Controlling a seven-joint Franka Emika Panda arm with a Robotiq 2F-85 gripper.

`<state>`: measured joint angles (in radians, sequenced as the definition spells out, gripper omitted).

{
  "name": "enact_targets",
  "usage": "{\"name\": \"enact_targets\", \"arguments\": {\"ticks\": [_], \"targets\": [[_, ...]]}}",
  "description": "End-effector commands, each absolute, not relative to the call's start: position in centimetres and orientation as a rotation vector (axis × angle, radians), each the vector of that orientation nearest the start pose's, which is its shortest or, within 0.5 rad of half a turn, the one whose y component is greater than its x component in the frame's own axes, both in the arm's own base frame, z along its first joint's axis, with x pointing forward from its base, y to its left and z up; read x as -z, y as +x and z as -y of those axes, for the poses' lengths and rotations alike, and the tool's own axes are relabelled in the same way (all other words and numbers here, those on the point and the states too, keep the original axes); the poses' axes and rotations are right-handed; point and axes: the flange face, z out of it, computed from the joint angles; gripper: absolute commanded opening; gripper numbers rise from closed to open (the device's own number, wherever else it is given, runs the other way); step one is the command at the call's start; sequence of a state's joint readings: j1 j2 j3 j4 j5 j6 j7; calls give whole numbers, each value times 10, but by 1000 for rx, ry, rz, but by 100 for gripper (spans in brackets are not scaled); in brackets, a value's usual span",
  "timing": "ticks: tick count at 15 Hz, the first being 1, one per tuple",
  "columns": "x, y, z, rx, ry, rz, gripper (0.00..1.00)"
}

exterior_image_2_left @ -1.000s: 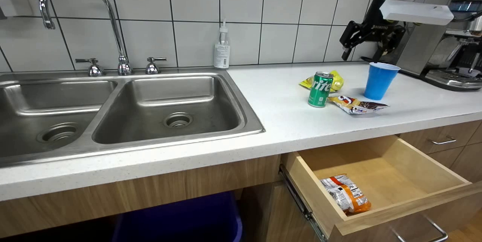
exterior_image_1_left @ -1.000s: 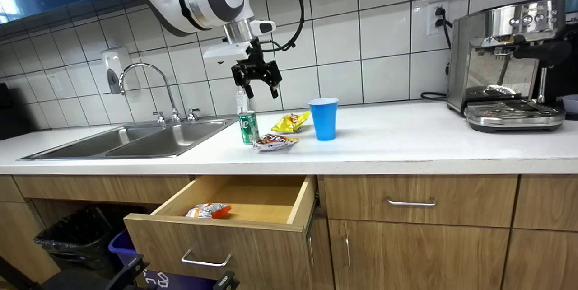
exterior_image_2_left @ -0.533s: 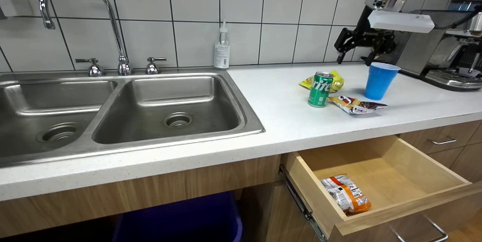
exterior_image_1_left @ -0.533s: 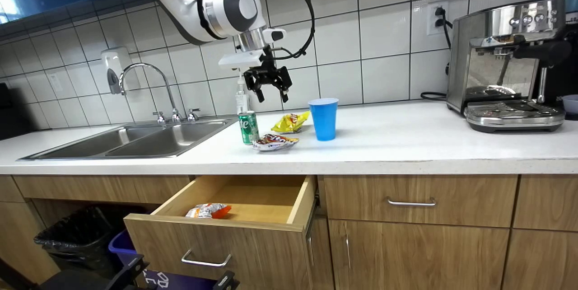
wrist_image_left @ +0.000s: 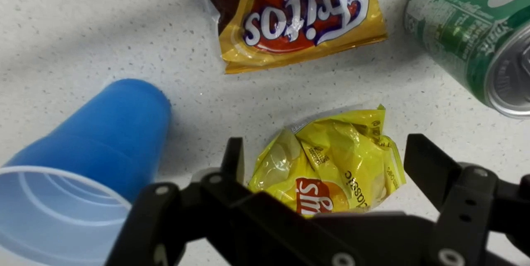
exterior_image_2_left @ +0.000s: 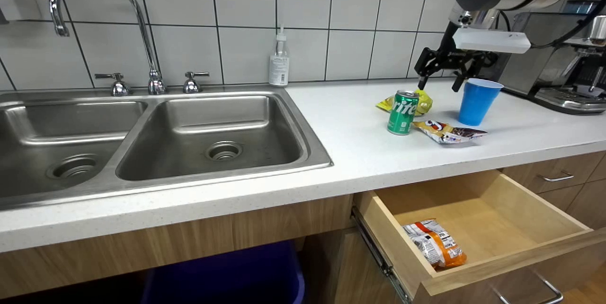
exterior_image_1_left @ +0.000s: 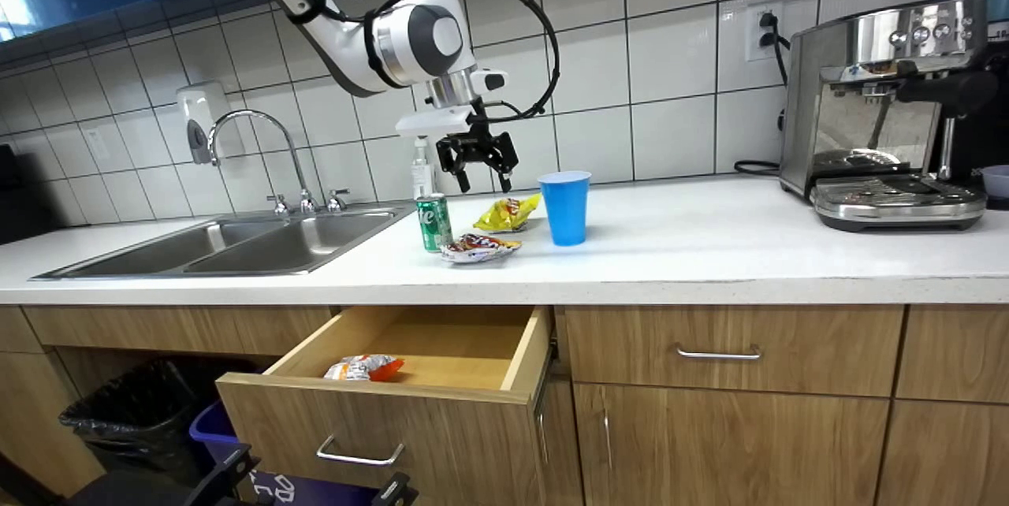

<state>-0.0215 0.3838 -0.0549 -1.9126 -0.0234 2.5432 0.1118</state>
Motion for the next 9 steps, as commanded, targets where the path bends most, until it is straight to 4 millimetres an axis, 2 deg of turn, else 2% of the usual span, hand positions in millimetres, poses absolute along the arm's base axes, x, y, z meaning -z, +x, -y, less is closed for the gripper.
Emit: {"name": "enact_targets", "arguments": {"ticks": [1, 9], "targets": [[-313, 653, 55, 341, -3146, -223, 100], [-294, 653, 58, 308, -3158, -208, 100]]}}
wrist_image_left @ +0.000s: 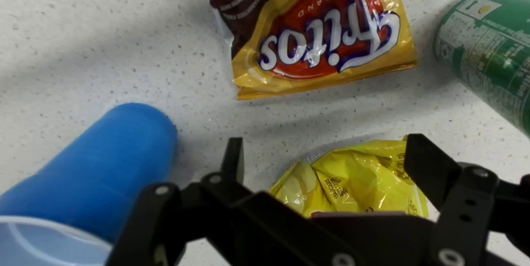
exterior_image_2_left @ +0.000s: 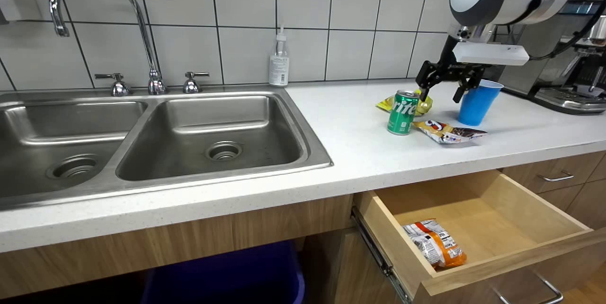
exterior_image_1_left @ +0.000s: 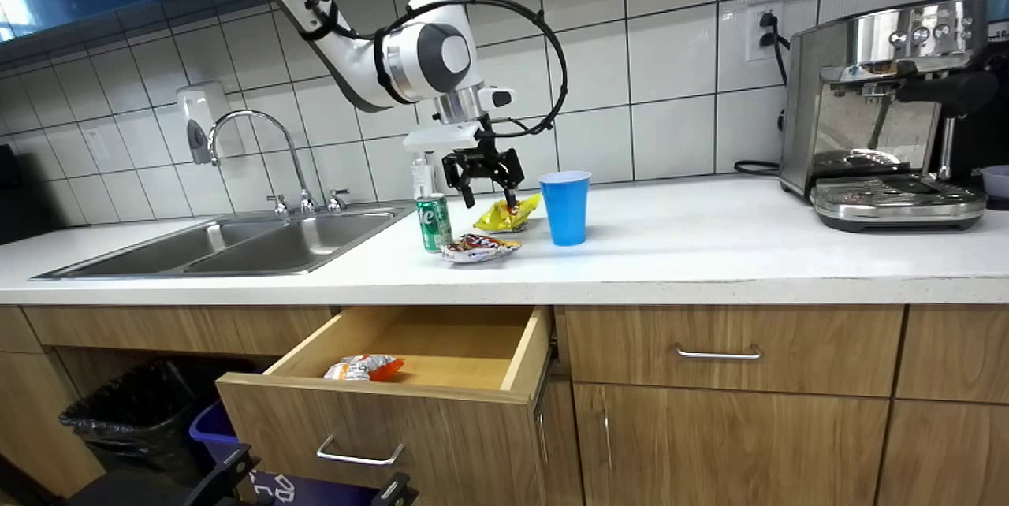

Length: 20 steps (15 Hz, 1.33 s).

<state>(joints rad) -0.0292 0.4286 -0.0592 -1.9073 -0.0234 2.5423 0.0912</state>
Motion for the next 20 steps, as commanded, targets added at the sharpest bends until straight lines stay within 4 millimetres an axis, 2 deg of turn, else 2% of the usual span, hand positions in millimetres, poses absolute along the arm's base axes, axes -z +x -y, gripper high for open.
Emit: {"name": "enact_targets", "arguments": {"ticks": [1, 15, 20], "targets": [[-293, 654, 58, 308, -3158, -204, 100], [-260, 661, 60, 273, -3167, -186, 100], [-256, 654, 57, 261, -3172, -211, 100]]}}
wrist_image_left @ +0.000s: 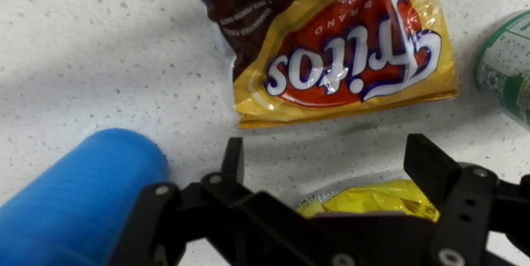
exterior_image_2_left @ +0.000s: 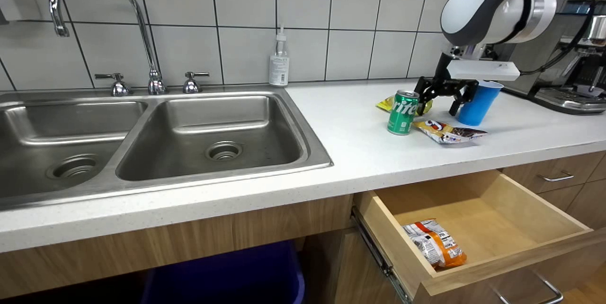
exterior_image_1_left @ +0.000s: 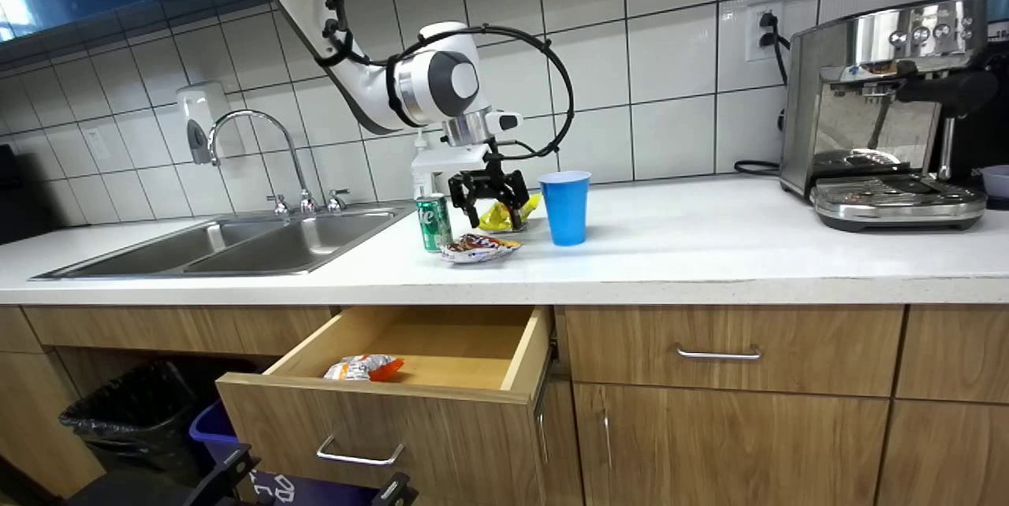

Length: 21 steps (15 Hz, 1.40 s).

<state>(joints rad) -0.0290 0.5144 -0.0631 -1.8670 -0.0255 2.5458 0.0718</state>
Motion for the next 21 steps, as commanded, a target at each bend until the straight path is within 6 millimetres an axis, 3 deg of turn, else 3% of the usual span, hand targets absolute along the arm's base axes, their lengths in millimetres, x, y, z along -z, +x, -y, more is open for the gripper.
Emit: {"name": "enact_targets", "arguments": {"ticks": [1, 10, 21], "targets": [[-256, 654, 57, 263, -3172, -211, 100], [-257, 655, 57, 265, -3171, -211, 100], [-239, 658, 52, 290, -3165, -26, 100]]}}
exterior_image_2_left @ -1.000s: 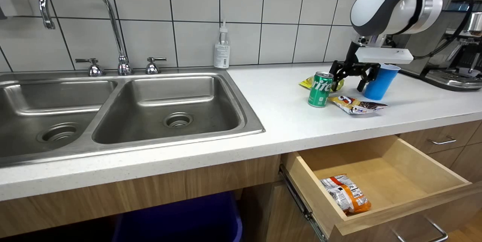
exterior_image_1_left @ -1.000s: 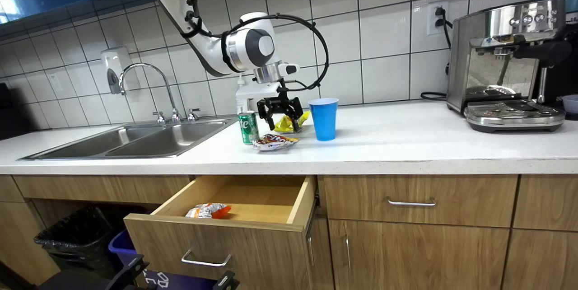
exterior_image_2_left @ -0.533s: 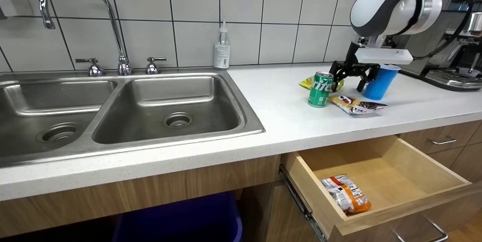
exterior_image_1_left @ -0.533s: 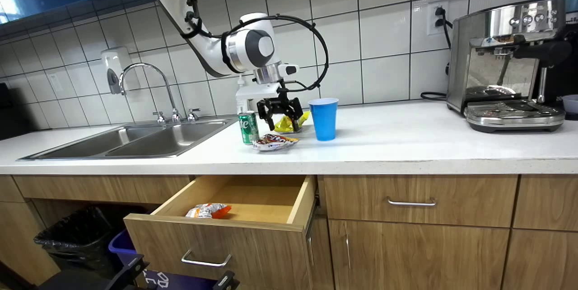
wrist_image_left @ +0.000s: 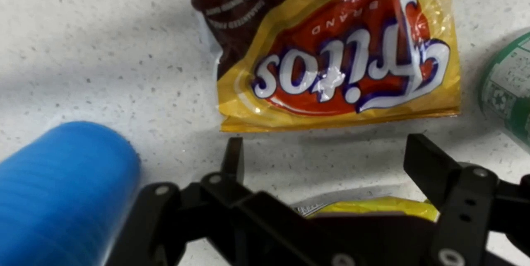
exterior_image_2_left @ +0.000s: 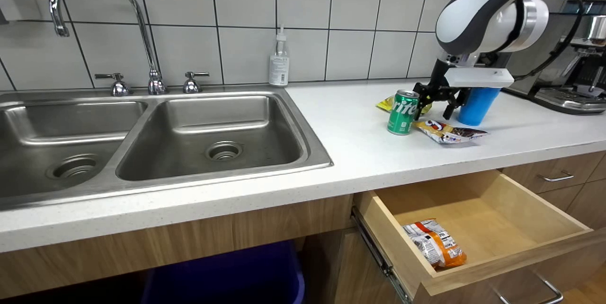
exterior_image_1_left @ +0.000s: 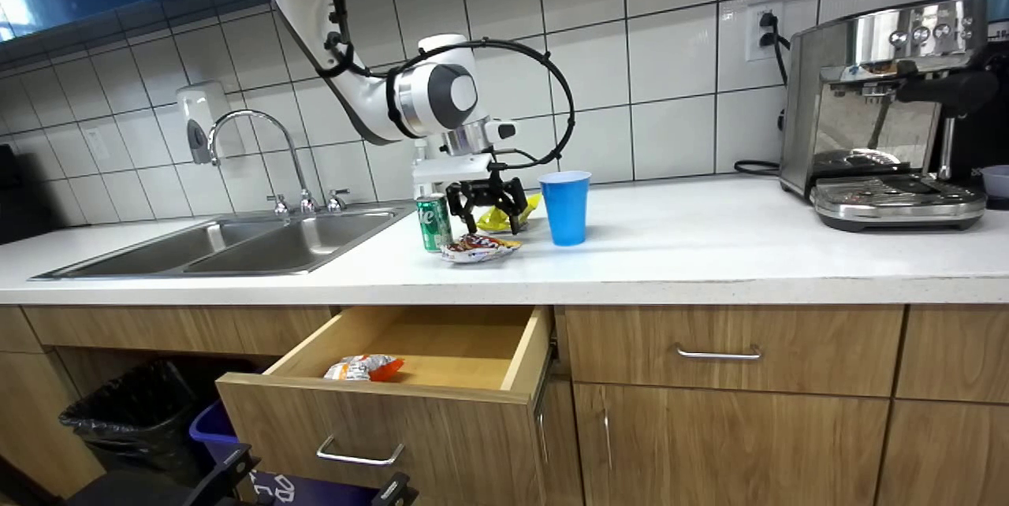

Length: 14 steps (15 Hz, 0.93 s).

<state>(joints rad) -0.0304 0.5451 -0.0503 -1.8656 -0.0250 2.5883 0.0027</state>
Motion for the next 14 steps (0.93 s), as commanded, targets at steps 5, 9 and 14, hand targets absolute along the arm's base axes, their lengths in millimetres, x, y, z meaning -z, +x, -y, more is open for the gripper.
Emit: {"name": "enact_targets", "arguments": {"ticks": [5, 9, 14], "targets": [[-238, 655, 53, 262, -3172, -3, 100], [-239, 650, 52, 233, -3172, 23, 100], [-236, 640, 53, 190, -3177, 79, 100]]}}
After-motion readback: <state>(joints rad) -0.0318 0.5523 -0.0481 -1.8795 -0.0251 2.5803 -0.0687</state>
